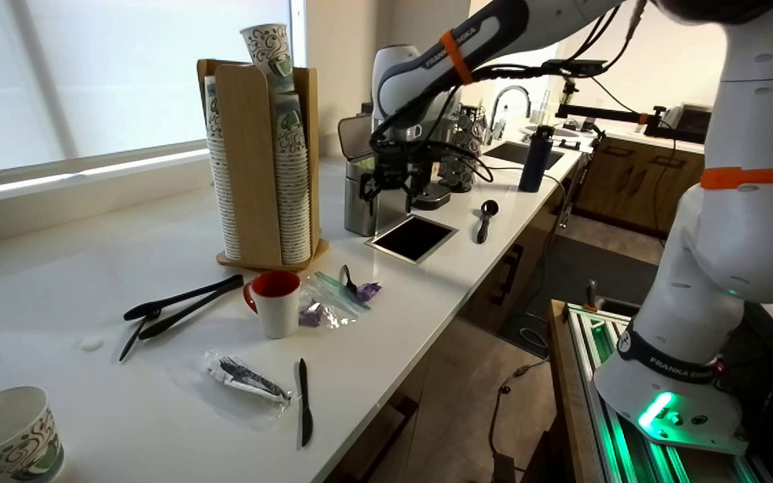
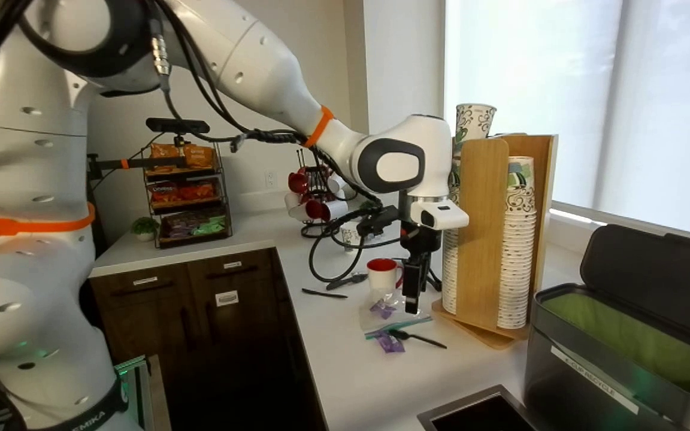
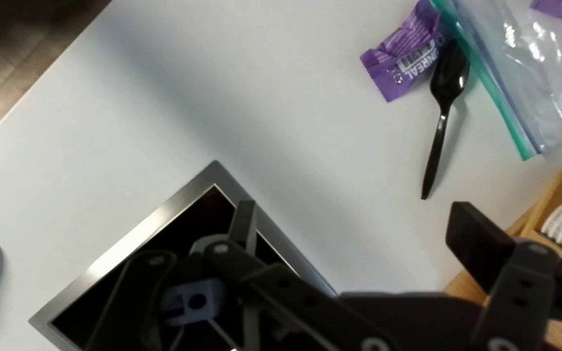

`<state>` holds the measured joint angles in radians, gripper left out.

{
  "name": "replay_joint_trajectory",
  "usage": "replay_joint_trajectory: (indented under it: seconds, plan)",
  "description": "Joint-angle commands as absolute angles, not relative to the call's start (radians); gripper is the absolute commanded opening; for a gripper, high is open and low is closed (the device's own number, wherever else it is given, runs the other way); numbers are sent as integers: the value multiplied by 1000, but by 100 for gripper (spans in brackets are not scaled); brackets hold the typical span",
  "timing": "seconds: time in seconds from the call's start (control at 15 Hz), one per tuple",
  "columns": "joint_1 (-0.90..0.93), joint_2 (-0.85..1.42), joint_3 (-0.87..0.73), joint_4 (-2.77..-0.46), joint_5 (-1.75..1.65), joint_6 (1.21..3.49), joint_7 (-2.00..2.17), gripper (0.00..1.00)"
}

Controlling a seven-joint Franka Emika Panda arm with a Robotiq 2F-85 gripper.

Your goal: Put the spoon inside the mug

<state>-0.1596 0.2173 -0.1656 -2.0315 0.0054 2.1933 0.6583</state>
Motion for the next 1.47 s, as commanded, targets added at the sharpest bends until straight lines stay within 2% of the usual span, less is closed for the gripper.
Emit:
replay_joint_trajectory:
  seconds: [0.0,0.07,0.13,0.4,0.87,1.27,1.4]
  plan:
    - [-93,380,-188,-1870,-79,2039,810,100]
    - [-80,400,-191,-1842,-105,1978,820,100]
    - [-102,341,-182,-1921,-58,2070,765,100]
    - [-82,399,-187,-1856,-87,2008,800,100]
    - [-67,367,-164,-2023,-91,2358,696,100]
    - [-41,396,-177,-2008,-82,2353,701,100]
    - [-44,419,-169,-1998,-40,2431,731,100]
